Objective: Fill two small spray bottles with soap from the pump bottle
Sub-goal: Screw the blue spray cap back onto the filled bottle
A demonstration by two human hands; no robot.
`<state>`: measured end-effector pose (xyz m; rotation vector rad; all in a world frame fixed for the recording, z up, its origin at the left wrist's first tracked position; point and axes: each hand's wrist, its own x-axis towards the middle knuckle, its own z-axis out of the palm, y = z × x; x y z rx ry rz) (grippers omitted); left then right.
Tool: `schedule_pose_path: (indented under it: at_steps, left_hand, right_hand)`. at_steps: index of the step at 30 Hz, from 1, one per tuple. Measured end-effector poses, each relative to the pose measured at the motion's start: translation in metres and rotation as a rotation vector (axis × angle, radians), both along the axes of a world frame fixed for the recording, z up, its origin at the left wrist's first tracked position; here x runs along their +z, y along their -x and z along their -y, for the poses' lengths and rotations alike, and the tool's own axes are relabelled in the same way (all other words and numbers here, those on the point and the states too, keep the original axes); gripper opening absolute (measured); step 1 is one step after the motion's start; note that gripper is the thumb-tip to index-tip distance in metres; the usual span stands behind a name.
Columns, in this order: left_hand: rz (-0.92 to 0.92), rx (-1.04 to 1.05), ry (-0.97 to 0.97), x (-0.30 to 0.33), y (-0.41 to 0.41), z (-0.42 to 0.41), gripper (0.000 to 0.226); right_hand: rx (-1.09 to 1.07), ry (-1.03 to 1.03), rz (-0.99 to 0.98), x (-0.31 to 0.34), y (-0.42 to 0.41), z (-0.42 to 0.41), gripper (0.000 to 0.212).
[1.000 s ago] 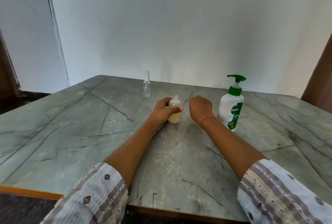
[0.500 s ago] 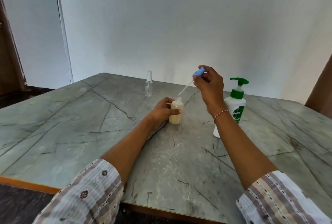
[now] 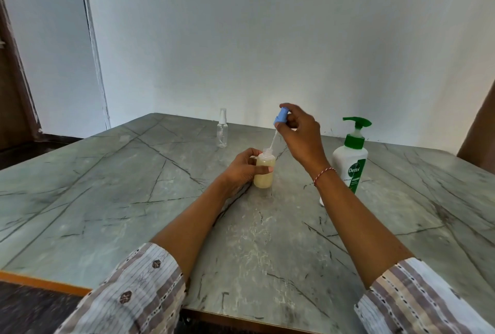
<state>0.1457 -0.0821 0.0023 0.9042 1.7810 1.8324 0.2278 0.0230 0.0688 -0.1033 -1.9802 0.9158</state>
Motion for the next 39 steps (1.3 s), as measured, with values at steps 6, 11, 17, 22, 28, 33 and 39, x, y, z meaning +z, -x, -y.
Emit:
schedule_pose_path:
  at_steps: [6, 11, 17, 22, 28, 33, 39]
  left_hand:
    - [0.003, -0.005, -0.031, -0.001, -0.002, 0.000, 0.033]
    - [-0.013, -0.006, -0.033, 0.000, -0.004, 0.002, 0.033]
    - [-0.051, 0.038, 0.009, -0.002, -0.003, 0.001, 0.038]
    - [-0.034, 0.032, 0.016, -0.001, -0.004, 0.002, 0.034]
    - [-0.019, 0.024, 0.011, 0.000, -0.004, 0.002, 0.034]
    - [-0.061, 0.035, 0.052, 0.000, -0.004, 0.002, 0.038]
    - [-0.040, 0.007, 0.037, 0.000, -0.003, 0.003, 0.034]
  right_hand:
    - [0.125, -0.014, 0.407, -0.015, 0.003, -0.003, 0.032]
    - [0.123, -0.046, 0.452, -0.018, 0.004, -0.007, 0.022]
    - [-0.125, -0.091, 0.290, -0.028, 0.009, -0.001, 0.022]
    - [0.046, -0.091, 0.337, -0.023, 0.007, -0.005, 0.039]
    - [0.050, 0.011, 0.267, -0.021, 0.006, -0.007, 0.031]
    - [-0.190, -0.138, 0.240, -0.030, 0.015, 0.001, 0.027]
    - [0.109, 0.077, 0.364, -0.020, 0.009, -0.007, 0.031]
